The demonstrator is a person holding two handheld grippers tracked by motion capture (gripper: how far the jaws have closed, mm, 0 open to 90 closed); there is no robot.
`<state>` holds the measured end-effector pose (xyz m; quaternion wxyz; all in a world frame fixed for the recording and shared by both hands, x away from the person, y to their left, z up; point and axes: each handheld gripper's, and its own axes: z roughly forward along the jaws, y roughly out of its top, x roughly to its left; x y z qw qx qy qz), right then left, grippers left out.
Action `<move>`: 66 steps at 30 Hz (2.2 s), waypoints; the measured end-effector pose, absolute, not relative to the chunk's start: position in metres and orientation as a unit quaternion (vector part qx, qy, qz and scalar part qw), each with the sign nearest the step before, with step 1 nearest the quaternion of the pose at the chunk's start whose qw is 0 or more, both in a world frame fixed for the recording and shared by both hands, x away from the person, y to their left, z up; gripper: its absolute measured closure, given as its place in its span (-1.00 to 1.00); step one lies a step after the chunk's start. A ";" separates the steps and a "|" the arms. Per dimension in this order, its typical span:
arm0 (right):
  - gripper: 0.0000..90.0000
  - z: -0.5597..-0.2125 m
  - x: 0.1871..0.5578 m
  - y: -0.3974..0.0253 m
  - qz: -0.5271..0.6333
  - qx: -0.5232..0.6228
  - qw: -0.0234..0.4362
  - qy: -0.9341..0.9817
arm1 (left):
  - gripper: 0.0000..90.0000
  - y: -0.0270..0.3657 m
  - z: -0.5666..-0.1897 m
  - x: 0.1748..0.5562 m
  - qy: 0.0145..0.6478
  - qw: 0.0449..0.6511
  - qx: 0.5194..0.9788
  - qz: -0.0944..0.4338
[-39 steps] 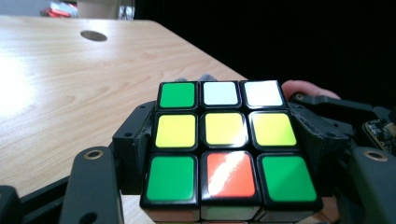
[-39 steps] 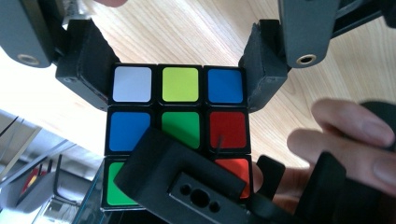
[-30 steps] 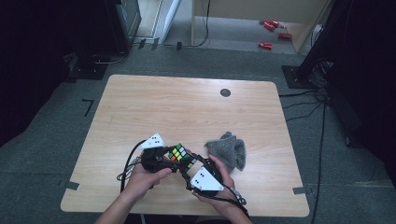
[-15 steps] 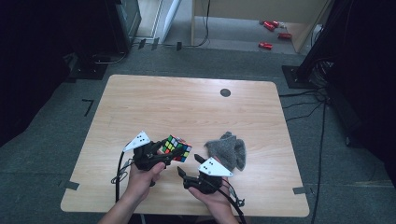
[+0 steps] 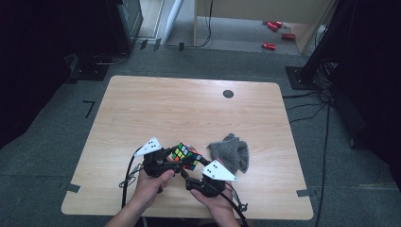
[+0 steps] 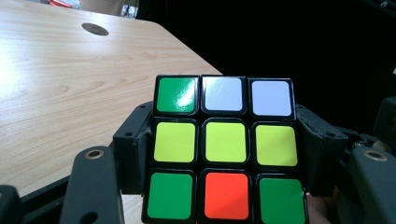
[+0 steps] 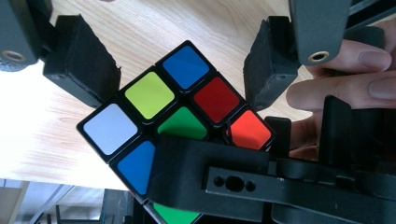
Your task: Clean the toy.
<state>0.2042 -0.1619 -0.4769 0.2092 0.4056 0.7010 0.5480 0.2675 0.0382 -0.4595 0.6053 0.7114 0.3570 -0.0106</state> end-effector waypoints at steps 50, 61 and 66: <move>-0.29 -0.483 0.204 -0.164 0.562 0.420 0.194 0.686 | -0.28 0.035 -0.464 0.267 0.378 0.590 0.714 -0.008; -0.26 -0.487 0.203 -0.166 0.522 0.319 0.278 0.741 | -0.31 0.037 -0.460 0.271 0.366 0.566 0.738 -0.016; -0.26 -0.487 0.202 -0.166 0.505 0.279 0.309 0.756 | -0.30 0.037 -0.460 0.271 0.363 0.568 0.739 -0.014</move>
